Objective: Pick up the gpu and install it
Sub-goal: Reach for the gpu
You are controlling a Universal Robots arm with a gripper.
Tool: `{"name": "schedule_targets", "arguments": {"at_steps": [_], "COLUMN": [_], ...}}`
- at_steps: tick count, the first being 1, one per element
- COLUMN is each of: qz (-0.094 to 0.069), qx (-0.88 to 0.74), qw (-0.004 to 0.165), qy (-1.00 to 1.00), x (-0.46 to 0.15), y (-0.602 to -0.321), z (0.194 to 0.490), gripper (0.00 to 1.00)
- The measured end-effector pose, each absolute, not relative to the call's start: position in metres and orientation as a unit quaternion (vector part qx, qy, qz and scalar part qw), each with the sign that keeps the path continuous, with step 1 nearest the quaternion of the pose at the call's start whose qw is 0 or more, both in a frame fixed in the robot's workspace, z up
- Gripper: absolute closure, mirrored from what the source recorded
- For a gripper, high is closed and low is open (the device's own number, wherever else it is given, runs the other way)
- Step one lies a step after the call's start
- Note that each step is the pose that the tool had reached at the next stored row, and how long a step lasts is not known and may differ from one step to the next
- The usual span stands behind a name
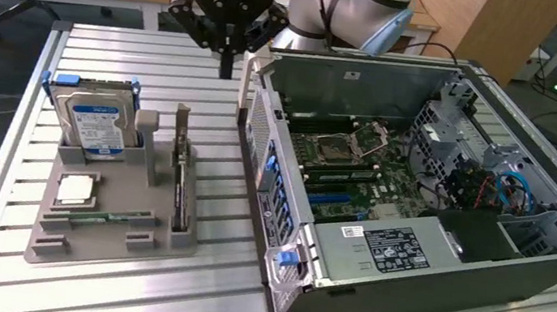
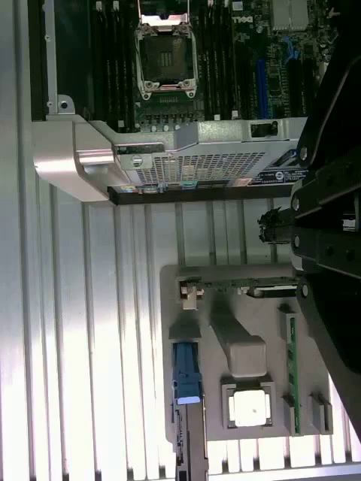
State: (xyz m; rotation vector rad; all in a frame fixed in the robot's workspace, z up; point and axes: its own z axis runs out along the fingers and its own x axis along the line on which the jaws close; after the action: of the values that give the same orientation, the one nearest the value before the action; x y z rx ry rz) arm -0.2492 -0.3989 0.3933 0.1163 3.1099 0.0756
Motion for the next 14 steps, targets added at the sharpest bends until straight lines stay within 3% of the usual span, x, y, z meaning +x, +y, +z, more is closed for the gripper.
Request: {"name": "schedule_targets", "arguments": {"at_steps": [14], "qz": [0.025], "qx": [0.037], "qw": [0.016], "qy": [0.999], "x": [-0.281], "y": [-0.399], "z": [0.393], "gripper": [0.89]}}
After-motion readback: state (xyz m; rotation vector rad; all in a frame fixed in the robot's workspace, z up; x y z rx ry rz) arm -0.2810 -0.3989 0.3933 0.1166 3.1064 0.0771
